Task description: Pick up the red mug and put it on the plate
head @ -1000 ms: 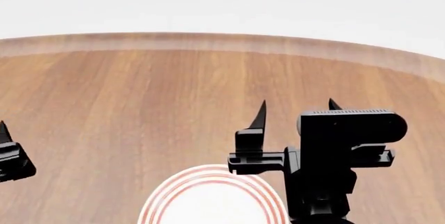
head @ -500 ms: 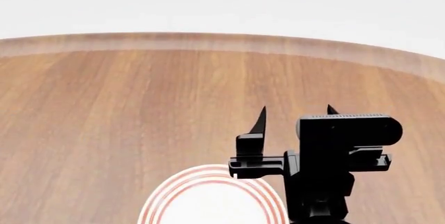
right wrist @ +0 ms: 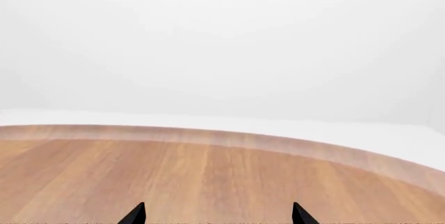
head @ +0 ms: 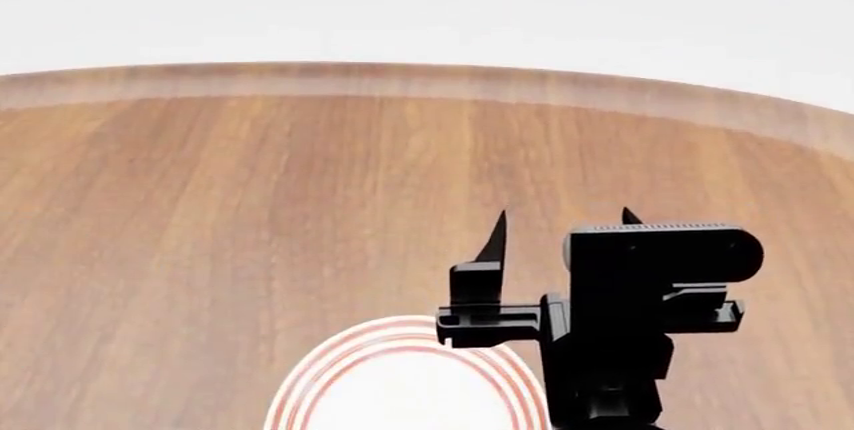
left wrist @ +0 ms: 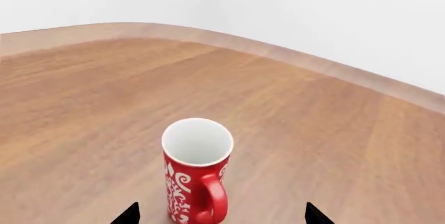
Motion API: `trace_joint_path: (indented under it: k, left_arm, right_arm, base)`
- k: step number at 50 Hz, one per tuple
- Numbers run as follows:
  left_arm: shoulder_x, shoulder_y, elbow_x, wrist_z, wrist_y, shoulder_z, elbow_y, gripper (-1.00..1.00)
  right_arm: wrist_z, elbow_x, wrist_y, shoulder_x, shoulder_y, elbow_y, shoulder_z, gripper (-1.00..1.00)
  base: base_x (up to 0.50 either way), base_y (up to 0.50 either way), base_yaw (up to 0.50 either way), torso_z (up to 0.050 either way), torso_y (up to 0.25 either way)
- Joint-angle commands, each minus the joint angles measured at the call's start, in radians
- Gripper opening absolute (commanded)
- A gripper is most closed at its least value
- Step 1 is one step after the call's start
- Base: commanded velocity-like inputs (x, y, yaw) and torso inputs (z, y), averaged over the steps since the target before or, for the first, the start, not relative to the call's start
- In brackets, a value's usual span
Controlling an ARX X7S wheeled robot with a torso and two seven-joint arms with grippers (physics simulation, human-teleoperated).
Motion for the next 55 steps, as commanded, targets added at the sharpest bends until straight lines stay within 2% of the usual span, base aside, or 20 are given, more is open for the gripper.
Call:
trace_joint_path:
  k: [1,14,31,41,55]
  left_arm:
    - [-0.005,-0.014,-0.004,0.007,0.021,0.005,-0.074,1.0]
    - [-0.021,-0.041,-0.021,0.011,-0.009,0.013,-0.11,1.0]
    - [-0.07,-0.171,-0.017,0.014,-0.042,0.028,-0.272,1.0]
    - [-0.075,-0.196,-0.015,-0.006,-0.073,0.033,-0.294,1.0]
    - [-0.101,-0.292,-0.001,0.008,-0.039,0.045,-0.464,1.0]
  right_arm:
    - [0.003,0.005,-0.009,0.003,-0.004,0.008,-0.004,1.0]
    - [0.005,0.008,-0.021,0.005,-0.005,0.023,-0.015,1.0]
    - [0.01,0.015,-0.027,0.01,-0.004,0.033,-0.021,1.0]
    - [0.013,0.017,-0.032,0.011,-0.005,0.038,-0.029,1.0]
    - [0.015,0.026,-0.036,0.014,-0.008,0.046,-0.033,1.0]
  base:
    - [0.0,0.0,0.0,0.0,0.0]
    - [0.0,0.0,0.0,0.0,0.0]
    - [0.0,0.0,0.0,0.0,0.0]
    - [0.0,0.0,0.0,0.0,0.0]
    - [0.0,0.0,0.0,0.0,0.0]
